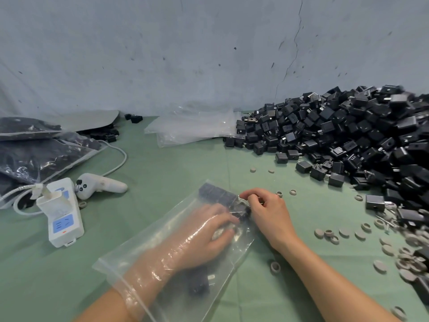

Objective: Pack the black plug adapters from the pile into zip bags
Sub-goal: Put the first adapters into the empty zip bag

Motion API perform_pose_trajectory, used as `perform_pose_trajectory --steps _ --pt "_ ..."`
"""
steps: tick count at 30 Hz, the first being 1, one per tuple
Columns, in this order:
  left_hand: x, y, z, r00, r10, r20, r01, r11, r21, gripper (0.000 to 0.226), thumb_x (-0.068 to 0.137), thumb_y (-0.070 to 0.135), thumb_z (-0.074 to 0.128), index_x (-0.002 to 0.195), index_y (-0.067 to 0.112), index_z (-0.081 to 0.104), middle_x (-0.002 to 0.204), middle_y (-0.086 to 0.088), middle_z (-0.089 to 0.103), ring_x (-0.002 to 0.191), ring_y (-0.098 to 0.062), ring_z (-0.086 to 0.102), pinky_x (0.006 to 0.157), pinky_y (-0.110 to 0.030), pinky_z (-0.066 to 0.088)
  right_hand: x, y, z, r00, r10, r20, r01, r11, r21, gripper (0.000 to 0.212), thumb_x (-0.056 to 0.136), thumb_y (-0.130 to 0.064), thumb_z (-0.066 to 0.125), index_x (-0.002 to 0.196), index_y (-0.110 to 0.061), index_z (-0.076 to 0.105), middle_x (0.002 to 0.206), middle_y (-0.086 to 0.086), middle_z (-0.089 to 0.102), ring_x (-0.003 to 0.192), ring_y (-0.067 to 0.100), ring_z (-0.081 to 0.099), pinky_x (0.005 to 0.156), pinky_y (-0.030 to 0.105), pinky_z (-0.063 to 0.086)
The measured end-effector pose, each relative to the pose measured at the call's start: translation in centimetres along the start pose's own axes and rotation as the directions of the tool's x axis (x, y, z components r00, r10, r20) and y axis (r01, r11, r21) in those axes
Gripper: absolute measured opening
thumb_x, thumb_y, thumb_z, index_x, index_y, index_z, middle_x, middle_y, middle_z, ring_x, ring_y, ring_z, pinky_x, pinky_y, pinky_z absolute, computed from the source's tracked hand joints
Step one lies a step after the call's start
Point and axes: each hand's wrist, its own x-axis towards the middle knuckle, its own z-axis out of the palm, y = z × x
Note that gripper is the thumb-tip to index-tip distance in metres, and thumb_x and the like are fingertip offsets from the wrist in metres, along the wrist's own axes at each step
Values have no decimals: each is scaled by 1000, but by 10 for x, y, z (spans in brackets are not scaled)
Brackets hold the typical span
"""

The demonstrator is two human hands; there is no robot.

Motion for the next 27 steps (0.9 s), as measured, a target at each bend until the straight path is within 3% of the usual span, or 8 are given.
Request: perform_pose_trajectory --steps 4,7,15,21,25,27 --pt "5 4 4 999 5 42 -8 997 73 33 98 40 48 125 35 65 104 15 56 95 -7 51 81 -20 32 0 0 0 1000 -10 3 10 1000 15 32 92 -18 50 81 -35 75 77 -26 69 68 -4 60 64 19 42" --pt "9 7 7 998 24 57 -31 992 124 34 98 42 47 127 33 62 105 10 54 92 -10 48 79 -22 31 0 1 -1 1000 -21 12 21 999 28 32 93 -17 50 82 -35 75 86 -25 71 85 -4 64 77 19 49" --pt "14 7 16 998 -3 63 -5 991 136 32 97 45 36 117 29 55 106 3 51 89 -15 44 80 -33 39 3 5 0 1000 -29 3 29 999 31 33 92 -16 50 77 -35 73 86 -21 71 86 -6 62 74 17 44" --pt "2 4 5 997 -19 74 13 997 80 41 102 43 42 141 34 49 117 6 57 106 -13 51 95 -31 40 3 6 1 997 -54 56 59 995 -82 21 89 -16 54 80 -29 67 93 -13 63 85 4 59 82 31 49" --pt "-25 0 -17 999 -43 19 43 999 -5 35 102 44 41 129 36 61 101 18 54 97 3 47 92 -10 33 3 6 1 996 -61 69 68 992 -106 19 88 -16 57 80 -31 66 92 -13 61 82 6 58 78 31 48" --pt "-39 -4 -25 982 -182 -47 174 974 -144 28 102 46 44 118 43 66 109 22 59 107 7 49 97 -1 29 3 5 0 996 -58 74 65 992 -109 19 88 -17 57 80 -32 65 92 -14 60 83 6 57 77 30 48"
